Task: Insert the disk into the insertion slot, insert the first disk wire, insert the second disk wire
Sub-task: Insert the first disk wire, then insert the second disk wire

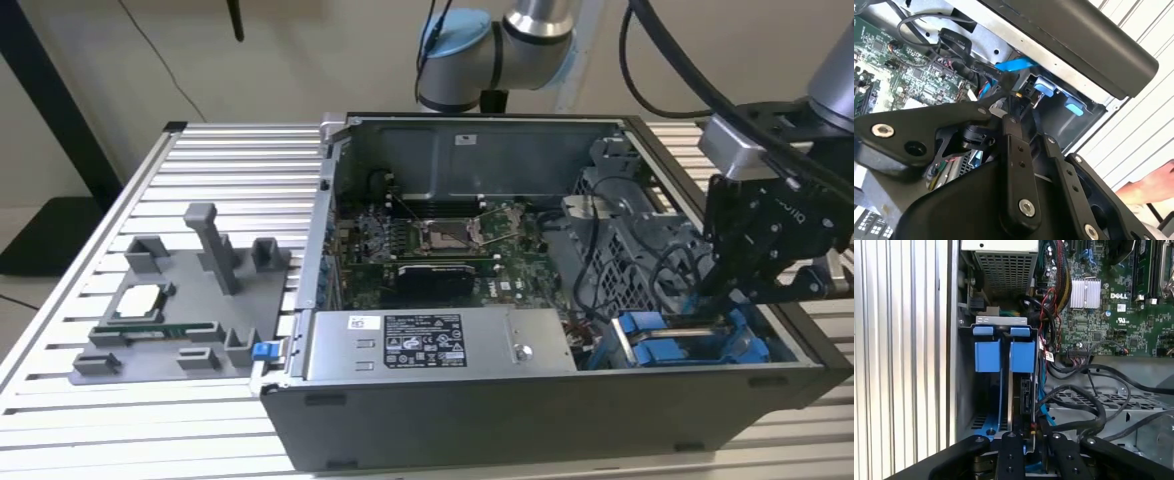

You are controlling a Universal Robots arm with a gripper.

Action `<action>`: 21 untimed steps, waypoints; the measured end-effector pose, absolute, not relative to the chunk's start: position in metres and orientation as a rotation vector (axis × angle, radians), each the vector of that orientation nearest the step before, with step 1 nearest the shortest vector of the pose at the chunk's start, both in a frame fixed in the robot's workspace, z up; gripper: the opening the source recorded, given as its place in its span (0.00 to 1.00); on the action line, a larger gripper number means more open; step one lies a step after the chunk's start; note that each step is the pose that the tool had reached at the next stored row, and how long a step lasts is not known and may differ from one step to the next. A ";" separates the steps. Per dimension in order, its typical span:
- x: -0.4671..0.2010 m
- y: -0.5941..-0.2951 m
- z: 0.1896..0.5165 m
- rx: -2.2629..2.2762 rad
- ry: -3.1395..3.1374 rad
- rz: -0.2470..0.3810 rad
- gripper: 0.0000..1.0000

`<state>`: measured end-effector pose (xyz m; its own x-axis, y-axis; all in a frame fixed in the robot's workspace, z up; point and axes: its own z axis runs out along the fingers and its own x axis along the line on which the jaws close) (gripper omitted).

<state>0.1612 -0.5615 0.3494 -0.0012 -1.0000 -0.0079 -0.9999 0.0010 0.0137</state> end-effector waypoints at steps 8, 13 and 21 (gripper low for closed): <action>0.161 -0.559 0.370 2.217 -2.220 -0.024 1.00; 0.161 -0.552 0.374 2.217 -2.220 -0.024 1.00; 0.173 -0.536 0.374 2.217 -2.219 -0.025 1.00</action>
<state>0.1729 -0.5357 0.3741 -0.0012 -1.0000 -0.0078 -0.9999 0.0011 0.0146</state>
